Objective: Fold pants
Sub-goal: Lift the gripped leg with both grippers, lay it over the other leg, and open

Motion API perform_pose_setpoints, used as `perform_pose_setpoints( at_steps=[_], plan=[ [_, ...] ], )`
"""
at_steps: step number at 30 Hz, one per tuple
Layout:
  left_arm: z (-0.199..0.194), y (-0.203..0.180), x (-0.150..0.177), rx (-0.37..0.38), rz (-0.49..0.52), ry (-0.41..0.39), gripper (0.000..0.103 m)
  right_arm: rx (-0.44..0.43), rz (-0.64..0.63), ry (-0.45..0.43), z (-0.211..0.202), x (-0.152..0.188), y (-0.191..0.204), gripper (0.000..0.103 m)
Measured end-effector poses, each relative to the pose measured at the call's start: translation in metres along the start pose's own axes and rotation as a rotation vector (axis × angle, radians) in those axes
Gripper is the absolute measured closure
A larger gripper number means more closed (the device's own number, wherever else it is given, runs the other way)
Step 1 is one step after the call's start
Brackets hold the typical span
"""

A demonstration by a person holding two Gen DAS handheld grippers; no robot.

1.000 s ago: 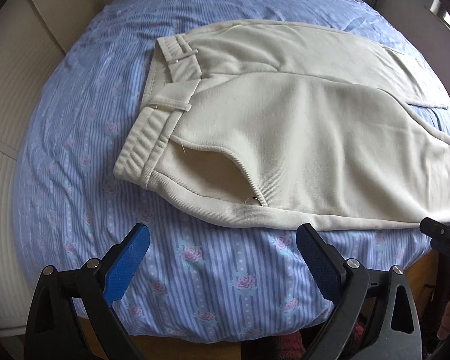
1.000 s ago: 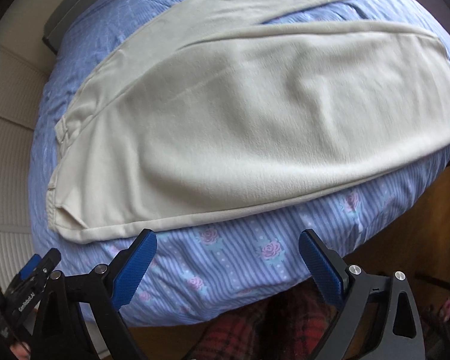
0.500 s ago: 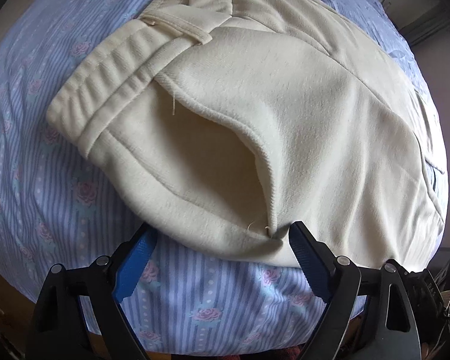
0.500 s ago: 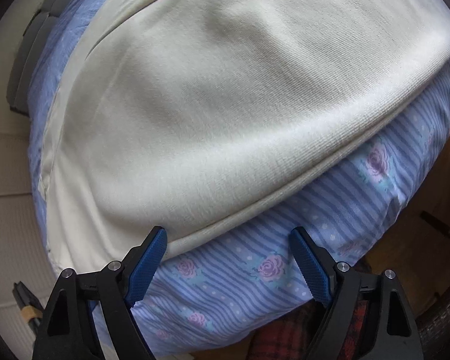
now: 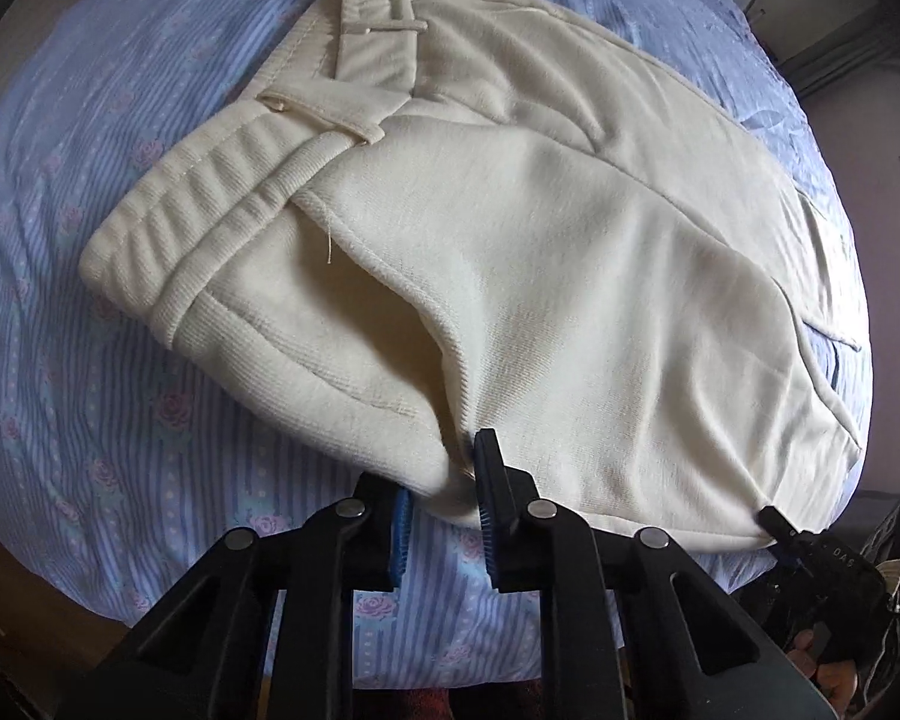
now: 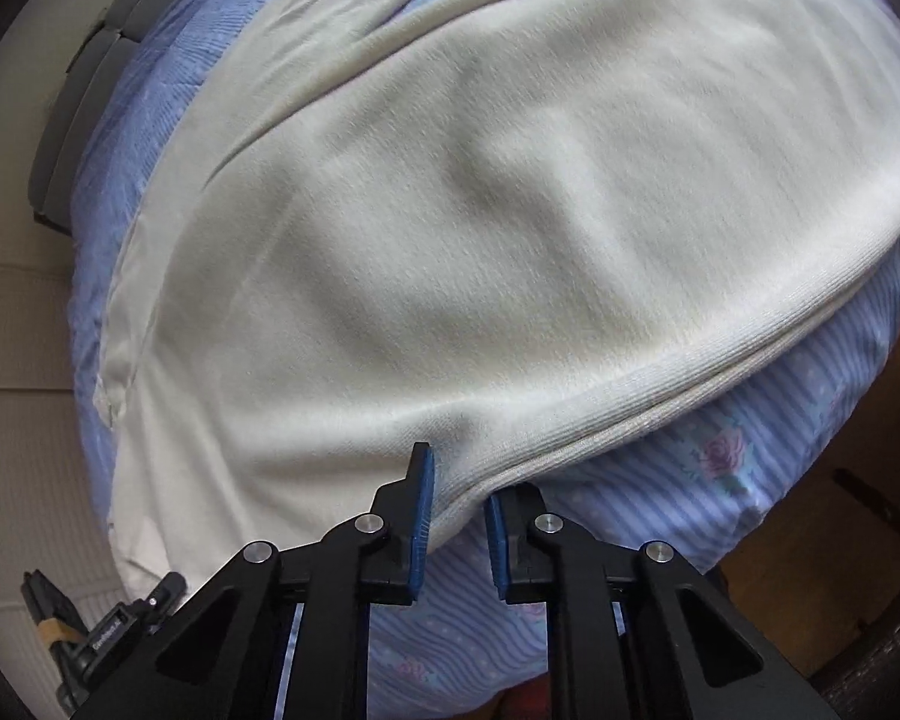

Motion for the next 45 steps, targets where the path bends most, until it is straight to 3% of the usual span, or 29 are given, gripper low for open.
perform_pose_setpoints(
  at_steps=[7,13,18,27,33,41,44,45],
  plan=[
    [-0.053,-0.039,-0.013,0.052,0.077,-0.083,0.092,-0.026,-0.127,-0.174,-0.094,-0.028,0.026,0.087],
    [-0.086,-0.071,-0.064,0.077,0.089,-0.215,0.094,-0.091,-0.176,-0.286,-0.155,-0.065,0.054,0.088],
    [-0.092,-0.09,-0.111,0.07,0.055,-0.298,0.094,-0.099,-0.234,-0.334,-0.167,-0.115,0.094,0.088],
    [-0.074,-0.083,-0.206,0.019,-0.042,-0.376,0.094,-0.134,-0.375,-0.364,-0.142,-0.215,0.195,0.088],
    [-0.022,-0.061,-0.272,-0.063,-0.082,-0.295,0.094,-0.092,-0.434,-0.285,-0.083,-0.265,0.254,0.088],
    [0.039,-0.036,-0.319,-0.128,-0.152,-0.189,0.094,0.013,-0.512,-0.167,-0.007,-0.296,0.288,0.088],
    [0.055,-0.031,-0.329,-0.166,-0.154,-0.145,0.085,0.041,-0.511,-0.122,0.009,-0.299,0.291,0.086],
    [0.057,-0.031,-0.332,-0.18,-0.15,-0.135,0.077,0.05,-0.505,-0.109,0.013,-0.302,0.292,0.082]
  ],
)
Point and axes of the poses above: each gripper's, at about its wrist camera, not at the fingertips, and z roughly the way its jaws point, y to its left, x to its underside, the point moved 3 cm from there along z, roughly the way its jaws point, and after that the axes turned 13 degrees about x, right-handed, at the moved point
